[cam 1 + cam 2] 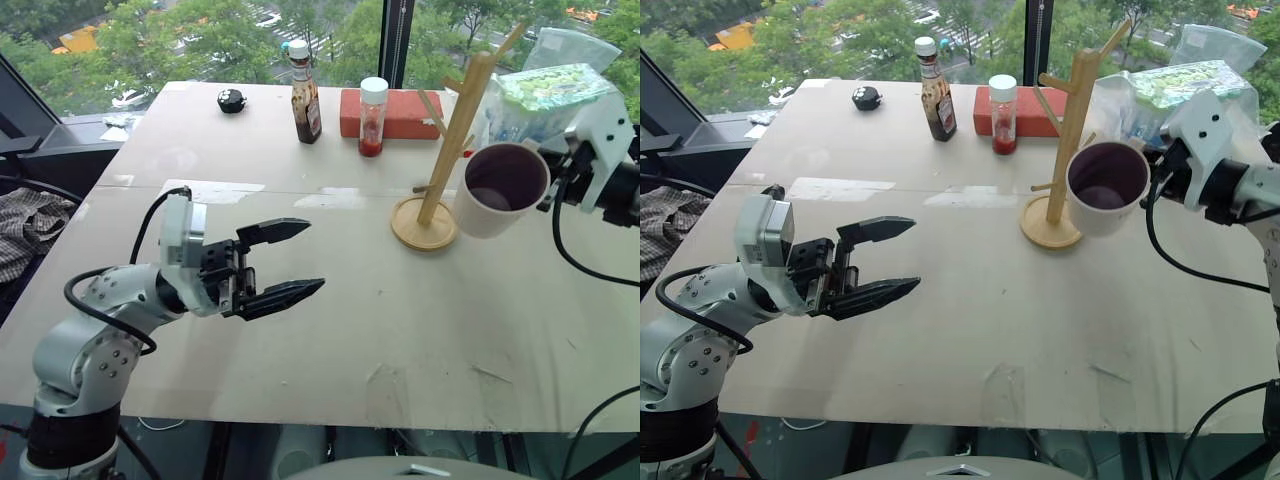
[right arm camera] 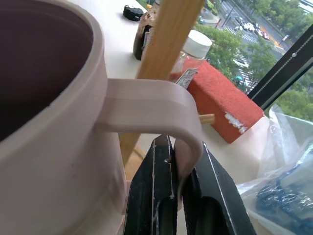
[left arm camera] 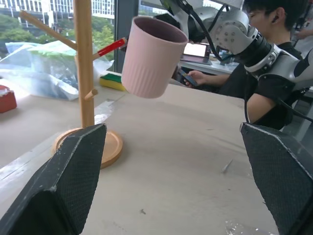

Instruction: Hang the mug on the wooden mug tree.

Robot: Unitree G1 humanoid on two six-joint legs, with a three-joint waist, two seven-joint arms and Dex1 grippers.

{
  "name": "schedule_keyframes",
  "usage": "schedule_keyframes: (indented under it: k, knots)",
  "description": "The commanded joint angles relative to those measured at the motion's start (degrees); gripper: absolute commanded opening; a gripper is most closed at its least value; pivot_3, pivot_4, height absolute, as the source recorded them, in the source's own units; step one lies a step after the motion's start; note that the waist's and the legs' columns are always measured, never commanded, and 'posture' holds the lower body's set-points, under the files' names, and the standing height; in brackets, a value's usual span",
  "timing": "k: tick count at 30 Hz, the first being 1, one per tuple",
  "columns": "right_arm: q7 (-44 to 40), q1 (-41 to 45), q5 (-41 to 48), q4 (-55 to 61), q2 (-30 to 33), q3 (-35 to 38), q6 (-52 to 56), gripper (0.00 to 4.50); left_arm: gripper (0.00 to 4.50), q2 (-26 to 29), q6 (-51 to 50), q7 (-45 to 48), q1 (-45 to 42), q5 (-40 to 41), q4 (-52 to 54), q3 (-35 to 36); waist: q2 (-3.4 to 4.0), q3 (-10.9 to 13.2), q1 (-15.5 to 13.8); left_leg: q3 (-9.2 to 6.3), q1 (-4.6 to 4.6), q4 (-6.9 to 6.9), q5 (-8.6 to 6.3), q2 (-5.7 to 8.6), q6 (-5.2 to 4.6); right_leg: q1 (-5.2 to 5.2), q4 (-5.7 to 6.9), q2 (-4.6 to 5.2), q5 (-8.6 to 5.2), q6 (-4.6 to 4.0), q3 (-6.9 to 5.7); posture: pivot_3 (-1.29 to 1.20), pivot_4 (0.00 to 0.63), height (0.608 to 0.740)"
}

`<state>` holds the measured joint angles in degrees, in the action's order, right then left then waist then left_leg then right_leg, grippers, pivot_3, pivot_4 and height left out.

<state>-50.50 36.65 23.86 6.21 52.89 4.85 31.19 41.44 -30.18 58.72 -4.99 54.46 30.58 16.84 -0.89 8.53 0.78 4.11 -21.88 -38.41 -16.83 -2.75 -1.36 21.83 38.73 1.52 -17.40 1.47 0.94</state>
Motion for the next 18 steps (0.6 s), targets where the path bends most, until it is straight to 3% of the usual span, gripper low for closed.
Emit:
schedule_keyframes:
  k: [1, 6, 11, 14, 17, 18]
  knots:
    - [-3.9, 4.7, -2.4, -4.9, 1.8, -1.7, -1.4, 0.08, 4.5, 0.0, 0.6, -2.2, 2.1, 2.3, 4.2, 3.4, -0.01, 0.0, 0.0, -0.01, -0.02, 0.0, 0.0, 0.0, 0.0, 0.0, -0.03, 0.01, 0.0, 0.0, -0.02, 0.0, 0.15, 0.74]
    - [-8.7, 11.9, -7.1, -13.5, 0.4, -7.8, -4.3, 0.08, 4.5, -0.3, 0.8, -4.8, 6.0, 3.1, 7.4, 5.2, 0.01, 0.0, 0.1, 0.0, -0.05, 0.02, -0.01, -0.01, -0.01, 0.0, -0.12, 0.07, 0.0, 0.0, -0.06, 0.0, 0.15, 0.74]
    - [-12.0, 17.5, -11.3, -22.0, -5.1, -13.4, -7.7, 0.08, 4.5, -0.4, 1.3, -6.7, 8.5, 3.6, 9.3, 6.3, 0.01, 0.0, 0.4, 0.0, 0.0, 0.05, -0.01, -0.02, -0.01, 0.0, -0.09, 0.05, 0.0, -0.01, -0.05, 0.0, 0.15, 0.74]
    - [-13.2, 18.5, -13.0, -25.2, -6.7, -13.8, -11.6, 1.0, 4.5, -0.5, 1.3, -8.0, 9.7, 4.2, 10.7, 6.8, 0.02, 0.0, 0.0, 0.01, -0.02, 0.05, 0.0, -0.02, -0.01, 0.01, -0.08, 0.06, 0.0, -0.01, -0.05, 0.0, 0.15, 0.74]
    - [-13.5, 17.2, -12.1, -24.3, -5.6, -11.1, -11.8, 2.38, 4.5, -0.5, 1.1, -9.8, 10.4, 4.7, 11.5, 6.9, 0.02, 0.0, -0.2, -0.01, -0.11, 0.04, -0.01, -0.01, -0.01, 0.01, -0.19, 0.14, 0.0, -0.01, -0.16, 0.0, 0.15, 0.74]
    - [-14.2, 16.3, -11.3, -23.5, -4.8, -10.1, -11.6, 2.38, 4.5, -0.5, 1.1, -10.4, 10.4, 4.8, 11.7, 6.7, 0.02, 0.0, -0.2, -0.01, -0.13, 0.04, -0.01, -0.01, -0.01, 0.01, -0.2, 0.15, 0.0, -0.01, -0.17, 0.0, 0.15, 0.74]
